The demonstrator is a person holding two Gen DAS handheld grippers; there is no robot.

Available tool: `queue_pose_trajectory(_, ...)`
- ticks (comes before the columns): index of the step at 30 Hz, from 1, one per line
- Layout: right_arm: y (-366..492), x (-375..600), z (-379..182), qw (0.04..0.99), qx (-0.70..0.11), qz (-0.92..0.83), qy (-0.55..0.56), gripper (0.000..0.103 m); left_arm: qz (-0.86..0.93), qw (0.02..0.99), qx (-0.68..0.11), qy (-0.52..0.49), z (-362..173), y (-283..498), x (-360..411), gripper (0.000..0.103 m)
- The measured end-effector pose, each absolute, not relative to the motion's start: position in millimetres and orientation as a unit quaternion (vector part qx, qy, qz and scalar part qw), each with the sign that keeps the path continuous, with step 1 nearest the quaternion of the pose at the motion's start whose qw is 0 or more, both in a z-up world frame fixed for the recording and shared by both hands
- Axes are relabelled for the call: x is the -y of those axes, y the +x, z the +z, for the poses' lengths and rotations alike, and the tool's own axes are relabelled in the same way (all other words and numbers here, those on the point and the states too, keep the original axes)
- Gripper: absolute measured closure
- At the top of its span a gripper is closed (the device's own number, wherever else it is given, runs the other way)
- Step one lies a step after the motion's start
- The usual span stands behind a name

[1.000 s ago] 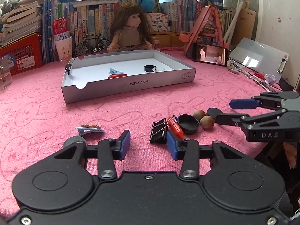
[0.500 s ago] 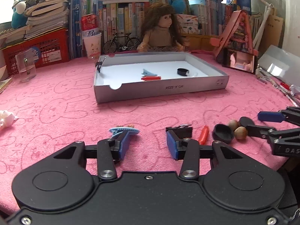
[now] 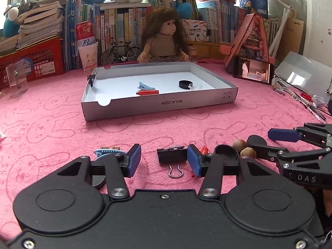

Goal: Organize rigid objects

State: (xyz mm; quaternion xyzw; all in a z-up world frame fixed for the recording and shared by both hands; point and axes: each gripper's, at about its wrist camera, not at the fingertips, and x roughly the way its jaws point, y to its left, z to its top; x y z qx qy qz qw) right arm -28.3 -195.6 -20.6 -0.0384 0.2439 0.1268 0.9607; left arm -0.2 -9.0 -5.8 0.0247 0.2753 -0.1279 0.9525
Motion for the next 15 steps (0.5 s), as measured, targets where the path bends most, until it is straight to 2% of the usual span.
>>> queue_pose_trajectory(15, -29.5, 192.8, -22.7, 0.968, -0.229, 0.095, -0.043, 0.049, -0.092, 0.953, -0.286, 0.033, -10.2, 8.0, 27.0, 0.055)
